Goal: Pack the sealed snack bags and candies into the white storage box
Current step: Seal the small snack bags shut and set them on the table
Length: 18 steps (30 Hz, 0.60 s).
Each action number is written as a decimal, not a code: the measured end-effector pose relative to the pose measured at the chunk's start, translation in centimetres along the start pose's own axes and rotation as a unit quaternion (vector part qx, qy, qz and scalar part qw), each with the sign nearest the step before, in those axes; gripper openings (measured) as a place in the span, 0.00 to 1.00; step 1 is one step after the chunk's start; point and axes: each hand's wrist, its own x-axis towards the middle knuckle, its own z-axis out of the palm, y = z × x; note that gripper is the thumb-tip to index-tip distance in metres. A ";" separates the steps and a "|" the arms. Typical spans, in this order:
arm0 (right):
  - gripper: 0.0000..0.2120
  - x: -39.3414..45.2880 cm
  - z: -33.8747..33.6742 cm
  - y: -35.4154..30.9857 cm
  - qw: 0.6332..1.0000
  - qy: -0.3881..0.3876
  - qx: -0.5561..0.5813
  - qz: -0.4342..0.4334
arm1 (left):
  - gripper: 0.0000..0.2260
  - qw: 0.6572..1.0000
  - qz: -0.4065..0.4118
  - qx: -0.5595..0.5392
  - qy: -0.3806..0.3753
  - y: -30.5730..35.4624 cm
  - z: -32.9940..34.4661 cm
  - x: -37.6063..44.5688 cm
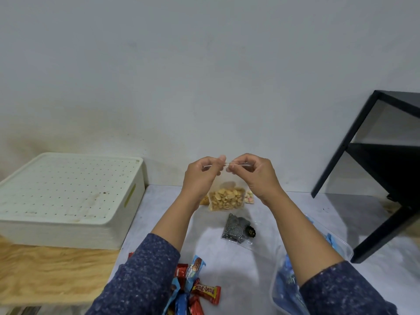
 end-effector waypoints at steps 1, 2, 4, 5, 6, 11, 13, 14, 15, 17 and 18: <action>0.07 0.0 0.1 0.0 1.000 0.000 0.001 0.000 | 0.07 1.000 -0.002 -0.002 -0.001 0.1 0.0 0.1; 0.07 -0.1 0.2 0.1 1.000 0.002 0.001 0.000 | 0.06 1.000 -0.001 0.000 -0.005 0.1 -0.1 0.1; 0.07 -0.1 0.3 0.0 1.000 0.010 -0.008 -0.001 | 0.04 1.000 0.010 0.012 -0.018 0.0 -0.2 0.1; 0.07 -0.2 0.3 -0.1 1.000 0.015 -0.012 -0.004 | 0.04 0.999 0.015 0.021 -0.022 -0.1 -0.3 0.1; 0.08 -0.2 0.3 -0.2 1.000 0.020 -0.010 -0.009 | 0.04 0.999 0.020 0.026 -0.023 -0.2 -0.3 0.1; 0.11 -0.2 0.5 -0.5 0.998 -0.005 -0.048 -0.029 | 0.08 0.999 0.036 0.005 0.002 -0.3 -0.5 0.0; 0.08 -0.1 0.7 -0.3 0.999 0.009 -0.048 -0.014 | 0.12 0.998 0.055 0.002 0.017 -0.5 -0.7 0.0; 0.07 0.0 0.8 -0.3 0.999 0.019 -0.046 -0.006 | 0.13 0.998 0.064 0.002 0.020 -0.5 -0.8 0.0; 0.06 0.0 0.9 -0.2 0.999 0.025 -0.045 -0.001 | 0.13 0.997 0.071 0.001 0.020 -0.6 -0.8 0.0; 0.06 0.2 1.2 -0.2 0.998 0.031 -0.050 0.003 | 0.13 0.996 0.085 0.004 0.018 -0.9 -0.9 0.1; 0.06 0.2 1.3 -0.2 0.998 0.031 -0.053 0.004 | 0.14 0.996 0.089 0.005 0.017 -1.1 -1.0 0.3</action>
